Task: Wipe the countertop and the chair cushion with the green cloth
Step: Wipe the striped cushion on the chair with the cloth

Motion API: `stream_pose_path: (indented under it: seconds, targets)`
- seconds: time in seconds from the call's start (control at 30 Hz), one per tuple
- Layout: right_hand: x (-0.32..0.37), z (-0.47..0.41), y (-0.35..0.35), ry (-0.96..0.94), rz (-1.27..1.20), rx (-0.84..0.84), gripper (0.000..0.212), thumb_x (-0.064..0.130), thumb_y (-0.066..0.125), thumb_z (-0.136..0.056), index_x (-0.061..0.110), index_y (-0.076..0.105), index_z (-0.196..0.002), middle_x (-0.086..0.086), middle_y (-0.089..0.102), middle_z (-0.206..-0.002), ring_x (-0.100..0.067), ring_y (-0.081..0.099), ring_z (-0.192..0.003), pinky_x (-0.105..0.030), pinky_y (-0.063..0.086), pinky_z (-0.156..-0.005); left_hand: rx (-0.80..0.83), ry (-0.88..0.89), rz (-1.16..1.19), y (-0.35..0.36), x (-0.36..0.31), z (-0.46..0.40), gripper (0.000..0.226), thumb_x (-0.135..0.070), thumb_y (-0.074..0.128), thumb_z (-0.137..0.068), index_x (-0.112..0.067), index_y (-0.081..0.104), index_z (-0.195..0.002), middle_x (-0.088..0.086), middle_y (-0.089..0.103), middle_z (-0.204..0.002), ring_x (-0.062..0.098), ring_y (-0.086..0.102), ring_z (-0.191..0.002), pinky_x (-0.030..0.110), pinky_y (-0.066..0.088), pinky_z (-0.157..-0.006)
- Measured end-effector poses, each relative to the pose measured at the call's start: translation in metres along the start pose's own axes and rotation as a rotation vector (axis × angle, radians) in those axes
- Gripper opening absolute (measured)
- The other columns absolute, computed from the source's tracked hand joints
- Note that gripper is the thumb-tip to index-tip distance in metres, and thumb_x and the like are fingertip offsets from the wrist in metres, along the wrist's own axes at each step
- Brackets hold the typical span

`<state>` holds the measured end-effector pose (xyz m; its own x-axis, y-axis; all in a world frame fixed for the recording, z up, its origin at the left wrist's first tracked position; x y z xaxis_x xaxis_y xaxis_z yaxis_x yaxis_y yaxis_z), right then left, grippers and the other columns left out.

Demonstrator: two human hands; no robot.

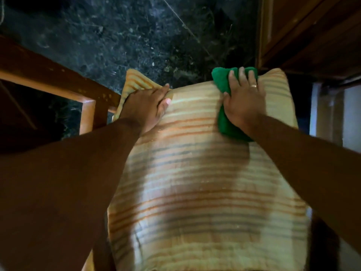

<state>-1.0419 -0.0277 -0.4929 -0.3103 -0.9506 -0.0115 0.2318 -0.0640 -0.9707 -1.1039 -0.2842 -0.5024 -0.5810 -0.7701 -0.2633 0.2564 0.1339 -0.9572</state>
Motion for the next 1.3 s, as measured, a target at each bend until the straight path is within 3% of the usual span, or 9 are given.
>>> stream_pose_path:
  seconds: [0.17,0.27,0.33,0.53,0.7,0.93,1.0,1.2,1.3]
  targets:
    - [0.034,0.164,0.036,-0.2,-0.036,0.038,0.069,0.05,0.029,-0.096,0.014,0.02,-0.154,-0.021,0.019,-0.161,-0.044,0.02,-0.145,-0.059,0.012,-0.117,0.034,-0.307,-0.081,0.002,-0.009,0.024,0.065,-0.046,0.033,-0.099,-0.016,0.023,-0.156,0.022,0.029,-0.16,0.04,0.028,-0.146,0.051,0.021,-0.119]
    - [0.037,0.307,0.063,-0.418,-0.013,0.195,0.073,0.051,0.044,-0.088,0.019,0.03,-0.151,-0.014,0.009,-0.162,-0.046,0.03,-0.14,-0.059,0.015,-0.113,-0.079,-0.478,-0.026,0.01,-0.056,0.122,0.07,-0.046,0.039,-0.096,-0.009,0.026,-0.155,0.023,0.025,-0.161,0.04,0.024,-0.148,0.053,0.011,-0.12]
    - [0.038,0.334,0.069,-0.44,-0.042,0.262,0.072,0.049,0.05,-0.084,0.021,0.037,-0.148,-0.012,0.011,-0.161,-0.045,0.034,-0.139,-0.057,0.015,-0.114,-0.067,-0.542,0.023,0.026,-0.085,0.192,0.072,-0.043,0.046,-0.092,-0.007,0.031,-0.153,0.025,0.029,-0.159,0.041,0.028,-0.147,0.055,0.014,-0.119]
    - [0.125,0.161,0.046,-0.383,-0.118,0.039,0.065,0.047,0.035,-0.095,0.021,0.025,-0.154,-0.015,0.02,-0.163,-0.04,0.017,-0.148,-0.053,0.004,-0.118,-0.092,-0.631,0.001,0.057,-0.094,0.233,0.075,-0.04,0.044,-0.087,-0.004,0.034,-0.152,0.025,0.032,-0.158,0.043,0.03,-0.145,0.054,0.018,-0.119]
    - [0.191,0.037,0.02,-0.375,-0.089,0.027,0.065,0.047,0.029,-0.098,0.022,0.017,-0.156,-0.013,0.014,-0.165,-0.037,0.011,-0.149,-0.054,0.006,-0.119,-0.148,-0.596,0.023,0.061,-0.092,0.233,0.076,-0.042,0.041,-0.086,-0.003,0.036,-0.151,0.023,0.031,-0.159,0.039,0.028,-0.147,0.051,0.017,-0.12]
    - [0.108,0.207,0.036,-0.559,-0.085,0.11,0.059,0.043,0.036,-0.094,0.023,0.038,-0.149,-0.012,0.033,-0.159,-0.038,0.031,-0.143,-0.053,0.02,-0.115,-0.174,-0.582,0.013,0.064,-0.088,0.237,0.075,-0.045,0.038,-0.088,-0.006,0.035,-0.152,0.018,0.031,-0.16,0.033,0.026,-0.15,0.044,0.011,-0.123]
    - [0.107,0.2,0.039,-0.575,-0.056,0.145,0.057,0.043,0.035,-0.094,0.025,0.041,-0.148,-0.011,0.036,-0.158,-0.039,0.033,-0.142,-0.053,0.022,-0.114,-0.175,-0.592,0.027,0.065,-0.089,0.237,0.075,-0.044,0.039,-0.088,-0.007,0.033,-0.153,0.017,0.029,-0.161,0.032,0.022,-0.151,0.044,0.009,-0.123]
    - [0.234,0.092,0.029,-0.627,0.016,0.102,0.059,0.044,0.028,-0.1,0.03,0.014,-0.156,-0.005,0.005,-0.167,-0.031,0.001,-0.151,-0.049,0.0,-0.119,-0.173,-0.596,0.025,0.067,-0.089,0.236,0.075,-0.044,0.037,-0.089,-0.004,0.035,-0.152,0.018,0.031,-0.16,0.033,0.024,-0.15,0.045,0.013,-0.123]
    - [0.218,0.107,0.03,-0.614,0.0,0.082,0.058,0.044,0.03,-0.099,0.031,0.018,-0.155,-0.005,0.009,-0.166,-0.032,0.006,-0.151,-0.05,0.003,-0.119,-0.164,-0.592,0.028,0.065,-0.089,0.236,0.075,-0.044,0.038,-0.088,-0.005,0.036,-0.152,0.019,0.031,-0.16,0.033,0.026,-0.15,0.047,0.016,-0.122]
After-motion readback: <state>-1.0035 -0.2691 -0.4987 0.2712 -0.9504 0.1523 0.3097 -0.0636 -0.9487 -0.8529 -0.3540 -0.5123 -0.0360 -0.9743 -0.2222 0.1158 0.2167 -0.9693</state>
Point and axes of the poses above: each hand's wrist, its own z-axis away from the middle knuckle, its own y-axis out of the palm, x = y × z, the point moved 6 cm from there along -z, towards the middle knuckle
